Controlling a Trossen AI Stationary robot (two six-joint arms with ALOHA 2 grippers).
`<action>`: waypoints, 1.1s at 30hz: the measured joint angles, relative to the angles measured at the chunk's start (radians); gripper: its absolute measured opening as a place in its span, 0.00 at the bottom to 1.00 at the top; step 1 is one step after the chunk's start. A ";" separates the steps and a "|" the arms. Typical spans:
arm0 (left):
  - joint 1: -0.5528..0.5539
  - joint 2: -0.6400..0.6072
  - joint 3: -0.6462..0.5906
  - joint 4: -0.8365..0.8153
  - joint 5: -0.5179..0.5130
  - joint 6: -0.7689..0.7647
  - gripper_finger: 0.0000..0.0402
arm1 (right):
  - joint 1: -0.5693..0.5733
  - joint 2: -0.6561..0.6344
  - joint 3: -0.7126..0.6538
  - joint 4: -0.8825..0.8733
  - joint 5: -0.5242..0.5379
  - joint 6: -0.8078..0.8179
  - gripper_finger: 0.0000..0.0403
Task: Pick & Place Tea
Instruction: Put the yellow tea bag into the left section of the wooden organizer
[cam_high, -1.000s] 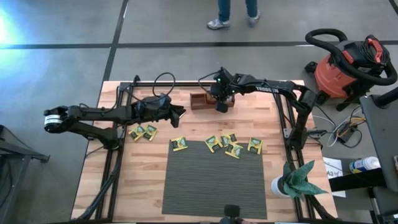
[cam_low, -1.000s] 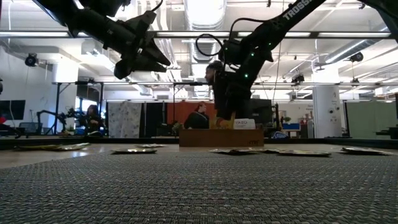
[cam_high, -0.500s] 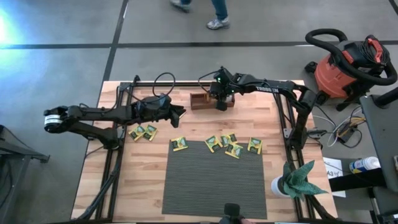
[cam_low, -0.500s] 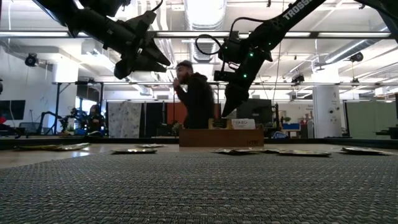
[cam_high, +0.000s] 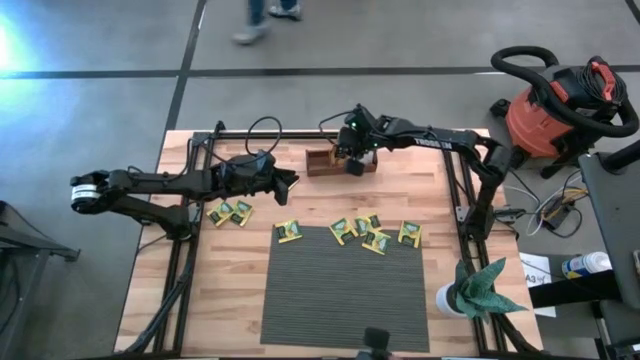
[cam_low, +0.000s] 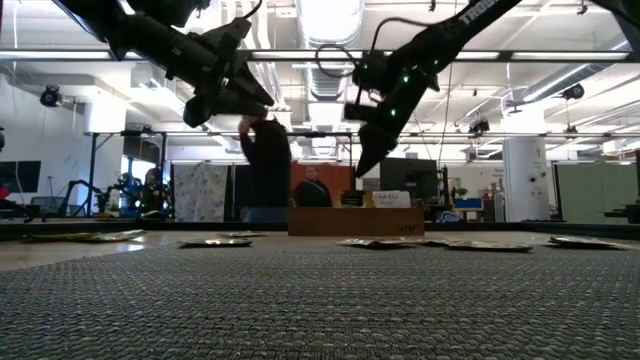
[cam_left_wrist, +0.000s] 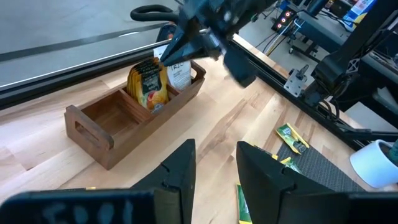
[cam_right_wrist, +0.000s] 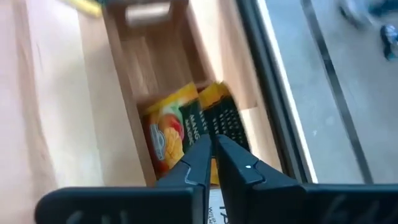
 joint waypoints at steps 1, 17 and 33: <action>0.000 0.000 0.000 -0.001 0.000 0.004 0.27 | 0.002 -0.014 0.000 0.000 0.000 0.028 0.06; 0.001 0.000 0.000 0.003 0.000 0.012 0.27 | 0.231 -0.189 0.001 0.008 -0.003 0.538 0.09; 0.000 0.000 0.000 -0.002 0.027 -0.015 0.27 | 0.463 -0.183 -0.006 0.007 0.093 0.699 0.10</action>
